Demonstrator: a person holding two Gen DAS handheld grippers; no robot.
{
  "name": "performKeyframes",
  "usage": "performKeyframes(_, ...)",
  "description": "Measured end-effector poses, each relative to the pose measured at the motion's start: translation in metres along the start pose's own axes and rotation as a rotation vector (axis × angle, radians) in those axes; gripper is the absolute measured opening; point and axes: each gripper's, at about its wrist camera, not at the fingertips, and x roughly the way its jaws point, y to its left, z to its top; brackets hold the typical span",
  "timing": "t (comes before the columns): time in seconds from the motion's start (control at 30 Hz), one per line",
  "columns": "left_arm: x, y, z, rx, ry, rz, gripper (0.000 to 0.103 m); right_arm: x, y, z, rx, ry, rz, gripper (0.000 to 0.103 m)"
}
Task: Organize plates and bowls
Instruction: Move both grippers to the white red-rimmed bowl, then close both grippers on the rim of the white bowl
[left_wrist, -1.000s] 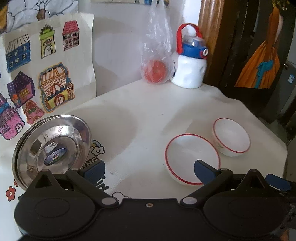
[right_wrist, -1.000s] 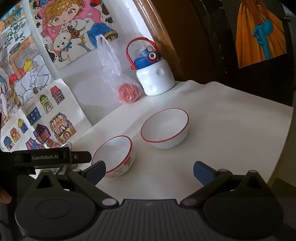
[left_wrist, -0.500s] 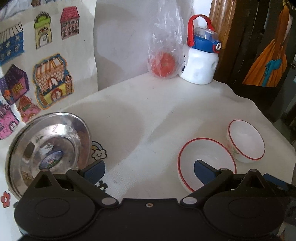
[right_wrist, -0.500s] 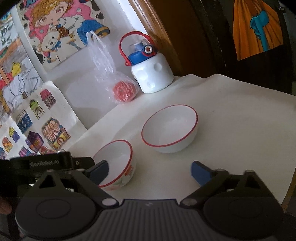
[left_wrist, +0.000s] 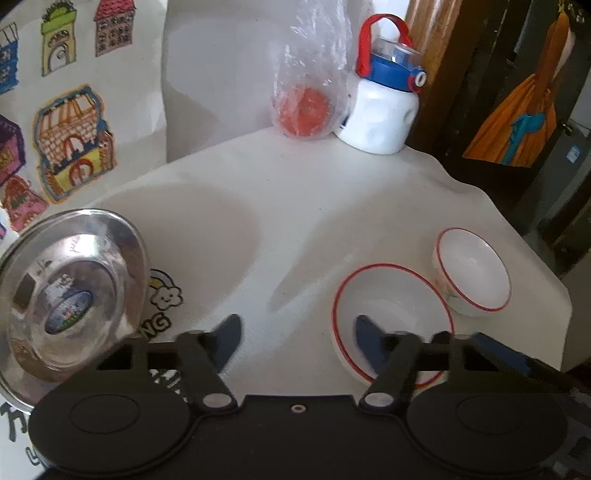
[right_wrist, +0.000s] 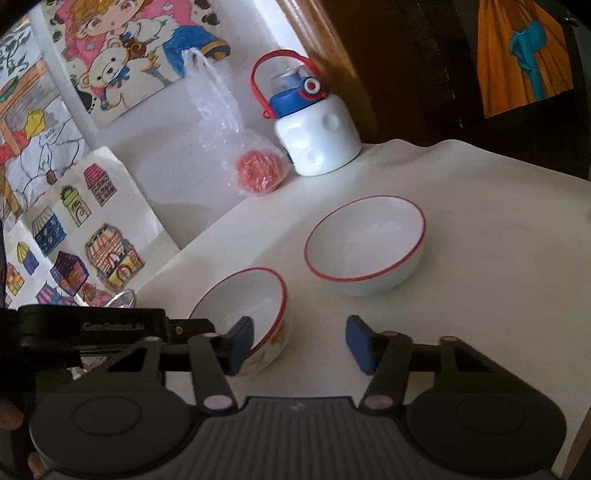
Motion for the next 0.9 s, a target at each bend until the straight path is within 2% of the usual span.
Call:
performKeyframes(0.07,0.002,0.0,0.0,-0.007,0.017,-0.03,0.044,0.0,0.001,-0.001,0.006,0.0,0.01,0.049)
performKeyframes(0.2,0.001,-0.002,-0.001,-0.016,0.016,-0.061,0.03,-0.002,0.004,-0.001,0.009,0.002,0.037,0.033)
performKeyframes(0.23,0.001,-0.003,-0.001,-0.014,0.015,-0.065,0.026,-0.002,0.004,-0.001,0.015,0.003,0.048,0.026)
performKeyframes(0.33,-0.001,-0.008,-0.002,-0.014,0.018,-0.092,0.012,-0.001,0.006,-0.001,0.02,0.006,0.048,0.023)
performKeyframes(0.47,-0.005,-0.013,-0.004,-0.01,0.014,-0.073,0.012,-0.002,0.002,-0.002,0.064,0.0,0.054,0.019)
performKeyframes(0.67,-0.014,-0.009,-0.009,-0.04,0.011,-0.086,0.011,-0.01,0.005,-0.01,0.075,0.004,0.054,0.018)
performKeyframes(0.9,-0.036,0.001,-0.019,-0.046,-0.004,-0.102,0.011,-0.037,0.03,-0.013,0.045,-0.035,0.069,0.018)
